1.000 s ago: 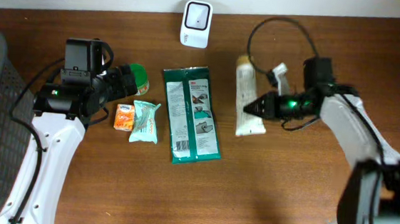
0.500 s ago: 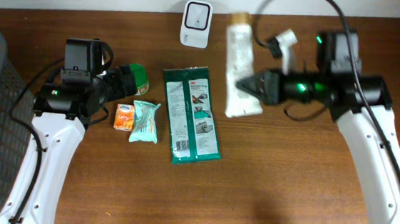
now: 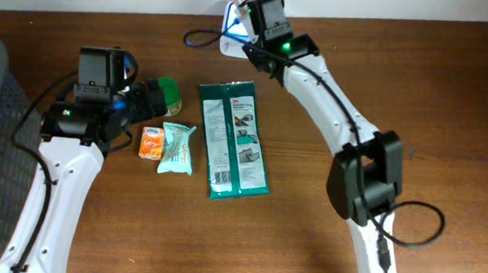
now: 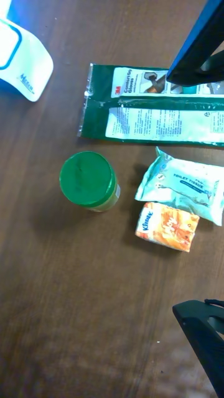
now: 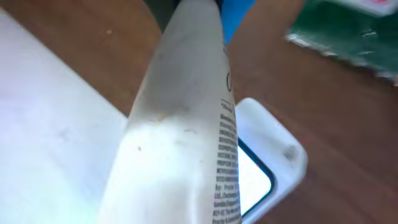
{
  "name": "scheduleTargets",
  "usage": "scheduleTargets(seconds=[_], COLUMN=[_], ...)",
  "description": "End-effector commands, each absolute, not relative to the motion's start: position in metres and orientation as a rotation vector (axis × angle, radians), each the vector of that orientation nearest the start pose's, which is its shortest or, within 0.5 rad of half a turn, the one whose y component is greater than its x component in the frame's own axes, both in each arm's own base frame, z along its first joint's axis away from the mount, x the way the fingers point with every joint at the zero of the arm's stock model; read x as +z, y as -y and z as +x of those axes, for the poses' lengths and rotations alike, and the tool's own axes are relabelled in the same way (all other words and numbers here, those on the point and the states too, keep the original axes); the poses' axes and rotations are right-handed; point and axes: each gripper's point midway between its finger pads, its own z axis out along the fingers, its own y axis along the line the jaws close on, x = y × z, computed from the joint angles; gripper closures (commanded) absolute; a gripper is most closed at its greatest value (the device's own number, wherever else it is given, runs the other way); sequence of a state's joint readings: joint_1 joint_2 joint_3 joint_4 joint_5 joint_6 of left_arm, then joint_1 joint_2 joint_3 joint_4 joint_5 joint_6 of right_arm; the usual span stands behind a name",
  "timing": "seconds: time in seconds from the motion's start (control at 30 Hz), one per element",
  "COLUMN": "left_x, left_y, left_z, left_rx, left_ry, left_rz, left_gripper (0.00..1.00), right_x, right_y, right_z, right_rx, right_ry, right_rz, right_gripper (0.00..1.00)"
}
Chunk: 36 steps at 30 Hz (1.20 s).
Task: Scan the item barcode
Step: 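Carry the lotion tube toward the white barcode scanner, then move the lotion tube to the table's right side and release it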
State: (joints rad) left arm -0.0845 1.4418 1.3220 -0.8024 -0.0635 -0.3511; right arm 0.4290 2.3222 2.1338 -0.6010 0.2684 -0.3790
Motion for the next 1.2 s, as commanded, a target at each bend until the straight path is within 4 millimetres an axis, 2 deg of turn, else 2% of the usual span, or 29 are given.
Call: scheduleTargets(seconds=[0.0,0.1,0.17,0.37,0.47,0.53,0.6,0.7,0.73,0.77,0.83,0.87,0.9,0.97,1.03,1.1,1.17], left_x=[0.218,0.218,0.218,0.218,0.218,0.218,0.218,0.218,0.218,0.218,0.218,0.218,0.218,0.218,0.218,0.218,0.218], left_y=[0.019,0.019,0.019,0.019,0.019,0.019,0.019,0.019,0.019,0.019,0.019,0.019,0.019,0.019,0.019,0.019,0.019], left_z=[0.386,0.386,0.386,0.386,0.386,0.386,0.386,0.386,0.386,0.386,0.386,0.386,0.386,0.386,0.386,0.386,0.386], left_rx=[-0.095,-0.095,-0.095,-0.095,-0.095,-0.095,-0.095,-0.095,-0.095,-0.095,-0.095,-0.095,-0.095,-0.095,-0.095,-0.095,-0.095], left_ry=[-2.447,-2.447,-2.447,-2.447,-2.447,-2.447,-2.447,-2.447,-2.447,-2.447,-2.447,-2.447,-2.447,-2.447,-2.447,-2.447,-2.447], left_rz=[-0.355,-0.355,-0.355,-0.355,-0.355,-0.355,-0.355,-0.355,-0.355,-0.355,-0.355,-0.355,-0.355,-0.355,-0.355,-0.355,-0.355], left_gripper=[0.01,0.01,0.01,0.01,0.01,0.01,0.01,0.01,0.01,0.01,0.01,0.01,0.01,0.01,0.01,0.01,0.01], right_x=[0.150,0.122,0.118,0.120,0.125,0.146,0.168,0.222,0.250,0.276,0.306,0.315,0.316,0.305,0.276,0.250,0.225], right_y=[-0.198,-0.190,-0.191,-0.190,-0.198,-0.204,-0.216,-0.228,-0.228,-0.221,-0.200,-0.173,-0.159,-0.118,-0.067,-0.035,-0.017], right_z=[0.610,0.623,0.624,0.624,0.621,0.618,0.606,0.574,0.553,0.533,0.501,0.484,0.477,0.463,0.450,0.442,0.434], right_rx=[-0.597,-0.759,-0.758,-0.773,-0.763,-0.707,-0.533,-0.190,-0.019,0.144,0.326,0.382,0.397,0.390,0.354,0.353,0.412], right_ry=[-2.105,-2.073,-2.076,-2.073,-2.061,-2.050,-2.079,-2.132,-2.165,-2.202,-2.251,-2.306,-2.337,-2.442,-2.594,-2.692,-2.752], right_rz=[-0.790,-0.821,-0.824,-0.814,-0.821,-0.749,-0.712,-0.610,-0.541,-0.452,-0.400,-0.339,-0.313,-0.218,-0.069,0.042,0.108], right_gripper=[0.96,0.96,0.96,0.96,0.96,0.96,0.96,0.96,0.96,0.96,0.96,0.96,0.96,0.96,0.96,0.96,0.96])
